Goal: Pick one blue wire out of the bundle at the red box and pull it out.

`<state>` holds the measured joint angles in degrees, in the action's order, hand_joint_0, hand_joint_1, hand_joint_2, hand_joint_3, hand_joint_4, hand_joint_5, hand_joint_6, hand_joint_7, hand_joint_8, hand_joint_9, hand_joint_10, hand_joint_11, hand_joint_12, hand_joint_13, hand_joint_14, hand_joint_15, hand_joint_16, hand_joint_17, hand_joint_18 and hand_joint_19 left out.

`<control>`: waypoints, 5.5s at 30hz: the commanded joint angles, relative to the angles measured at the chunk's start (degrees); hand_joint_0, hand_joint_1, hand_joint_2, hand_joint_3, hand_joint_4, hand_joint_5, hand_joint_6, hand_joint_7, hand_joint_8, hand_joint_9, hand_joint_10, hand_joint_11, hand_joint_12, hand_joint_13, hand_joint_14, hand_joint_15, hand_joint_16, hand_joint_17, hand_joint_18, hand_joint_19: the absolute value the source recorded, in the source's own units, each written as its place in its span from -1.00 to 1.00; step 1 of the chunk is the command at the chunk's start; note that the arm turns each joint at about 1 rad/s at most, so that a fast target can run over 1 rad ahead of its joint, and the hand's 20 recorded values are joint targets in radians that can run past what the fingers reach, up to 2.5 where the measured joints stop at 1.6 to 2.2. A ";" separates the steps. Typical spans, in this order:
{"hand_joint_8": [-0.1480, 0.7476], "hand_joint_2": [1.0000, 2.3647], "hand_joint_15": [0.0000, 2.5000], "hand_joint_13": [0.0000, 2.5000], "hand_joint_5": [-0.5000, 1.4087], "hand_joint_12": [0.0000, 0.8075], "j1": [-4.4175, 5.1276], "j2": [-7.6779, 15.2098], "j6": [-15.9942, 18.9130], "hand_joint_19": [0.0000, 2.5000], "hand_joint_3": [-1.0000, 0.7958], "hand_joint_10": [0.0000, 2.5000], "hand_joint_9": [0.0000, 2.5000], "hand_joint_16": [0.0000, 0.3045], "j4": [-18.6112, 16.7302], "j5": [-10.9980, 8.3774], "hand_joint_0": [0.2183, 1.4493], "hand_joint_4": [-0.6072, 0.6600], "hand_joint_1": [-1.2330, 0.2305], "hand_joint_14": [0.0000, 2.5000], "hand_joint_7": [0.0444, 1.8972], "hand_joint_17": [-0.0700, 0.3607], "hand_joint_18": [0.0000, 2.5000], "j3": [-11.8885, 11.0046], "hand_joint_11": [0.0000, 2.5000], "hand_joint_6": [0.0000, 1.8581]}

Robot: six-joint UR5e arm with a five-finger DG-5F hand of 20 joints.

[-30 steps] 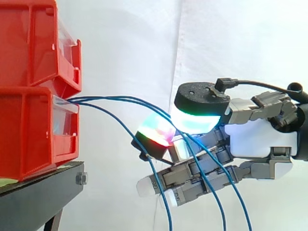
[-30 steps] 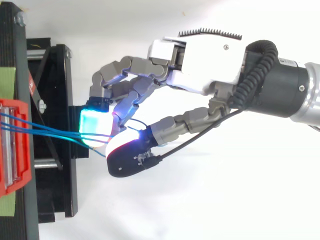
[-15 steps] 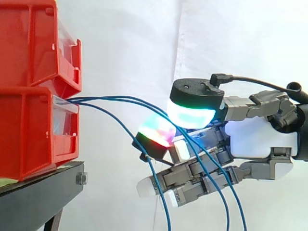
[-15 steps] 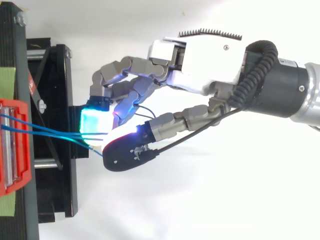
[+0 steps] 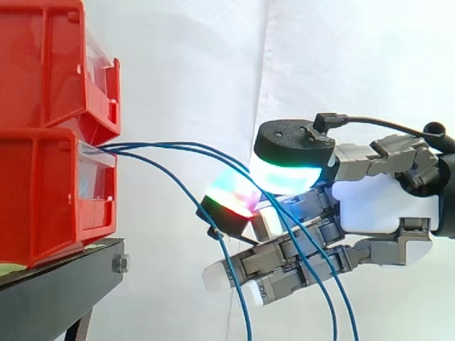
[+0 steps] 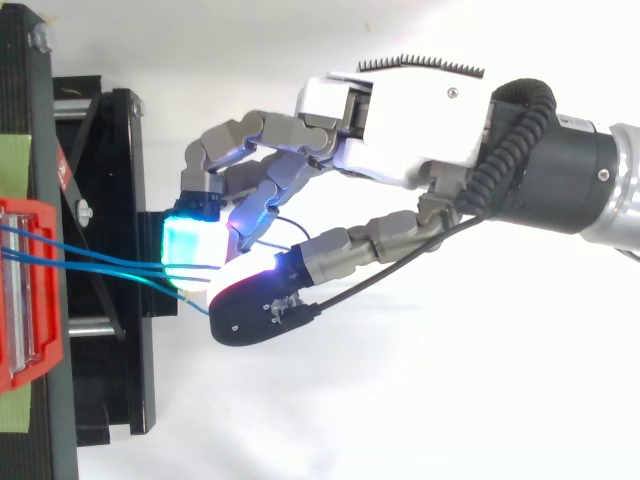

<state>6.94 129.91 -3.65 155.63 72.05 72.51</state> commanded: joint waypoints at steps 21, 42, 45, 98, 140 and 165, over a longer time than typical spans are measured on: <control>-0.06 -0.99 -0.75 -0.59 -0.61 -0.05 0.00 -0.01 -0.04 -0.70 -0.36 -0.98 -0.23 -0.61 -0.06 0.02 -0.43 0.28 -0.24 -0.99 0.18 -0.06 -0.65 0.00 -0.42 -0.14; -0.04 -0.98 -0.75 -0.56 -0.60 -0.05 0.00 -0.01 -0.04 -0.71 -0.15 -0.98 -0.19 -0.61 -0.06 0.02 -0.40 0.22 -0.28 -0.99 0.18 -0.06 -0.64 0.00 -0.41 -0.12; -0.03 -0.98 -0.75 -0.55 -0.60 -0.03 0.00 -0.01 0.05 -0.71 -0.14 -0.98 -0.18 -0.60 -0.06 0.02 -0.40 0.22 -0.29 -0.99 0.18 -0.05 -0.63 0.00 -0.41 -0.12; 0.01 -0.99 -0.75 -0.50 -0.57 0.07 0.17 -0.01 0.05 -0.75 0.06 -0.98 -0.09 -0.54 -0.06 0.20 -0.41 0.03 -0.45 -0.99 0.26 0.06 -0.54 0.00 -0.44 -0.08; -0.02 -0.99 -0.87 -0.76 -0.56 0.12 -0.79 -4.32 0.14 -0.87 0.07 -0.99 -0.33 -0.50 10.39 0.11 -0.41 -0.13 -0.50 -1.00 0.30 0.12 -0.79 0.00 -0.61 -0.11; -0.02 -0.99 -0.86 -0.72 -0.56 0.11 -0.70 -4.67 -1.97 -0.87 0.06 -0.99 -0.25 -0.50 11.80 0.20 -0.40 -0.11 -0.49 -0.99 0.29 0.12 -0.76 0.00 -0.55 -0.11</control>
<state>6.16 125.17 -5.60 167.42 72.26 72.51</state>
